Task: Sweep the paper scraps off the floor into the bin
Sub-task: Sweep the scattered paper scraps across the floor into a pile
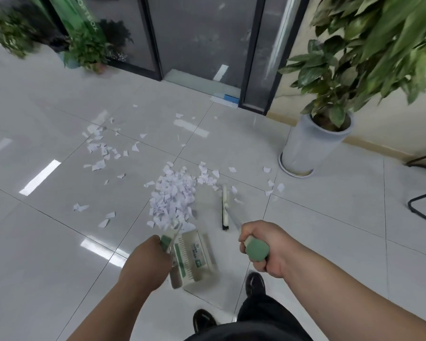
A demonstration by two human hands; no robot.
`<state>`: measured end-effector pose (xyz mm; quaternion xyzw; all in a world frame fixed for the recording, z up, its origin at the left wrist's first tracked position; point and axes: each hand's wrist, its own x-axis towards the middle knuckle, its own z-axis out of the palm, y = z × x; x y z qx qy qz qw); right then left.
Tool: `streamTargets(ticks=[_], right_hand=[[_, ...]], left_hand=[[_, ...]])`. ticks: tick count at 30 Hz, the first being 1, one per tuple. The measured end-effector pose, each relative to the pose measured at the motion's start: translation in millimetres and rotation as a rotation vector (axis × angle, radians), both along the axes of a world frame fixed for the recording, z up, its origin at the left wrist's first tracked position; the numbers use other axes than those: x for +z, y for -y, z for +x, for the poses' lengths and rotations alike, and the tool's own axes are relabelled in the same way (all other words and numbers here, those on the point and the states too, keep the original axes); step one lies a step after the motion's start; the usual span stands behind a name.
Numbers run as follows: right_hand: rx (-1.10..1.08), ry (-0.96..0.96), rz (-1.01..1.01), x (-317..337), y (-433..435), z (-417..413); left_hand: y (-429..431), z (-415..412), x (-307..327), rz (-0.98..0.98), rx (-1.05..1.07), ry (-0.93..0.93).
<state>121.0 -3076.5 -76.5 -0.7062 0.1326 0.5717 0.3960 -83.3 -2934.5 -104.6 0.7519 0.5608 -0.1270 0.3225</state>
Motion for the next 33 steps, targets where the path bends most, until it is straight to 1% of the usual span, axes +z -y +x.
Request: streamTargets(ticks=[7,11,17,22,25,30,33], right_hand=[[-0.049,0.157,-0.107,-16,25,58],[-0.018,0.238,-0.171,-31,26,111],[0.069,0.275,-0.232,-64,7,200],[0.12,0.244,-0.225,-90,-27,259],[0.193,0.209,-0.19,-95,-51,275],[0.361,0.101,-0.127,-78,-86,249],[0.442,0.013,-0.051,-57,-103,231]], left_hand=[[-16,42,0,0.009,-0.033,0.015],[-20,73,-5,0.023,-0.027,0.011],[-28,121,-11,0.017,0.015,-0.044],[-38,164,-11,0.017,0.063,-0.103],[-41,183,-12,0.02,0.109,-0.114],[-43,200,-8,0.042,0.181,-0.117],[-44,204,-7,0.051,0.229,-0.125]])
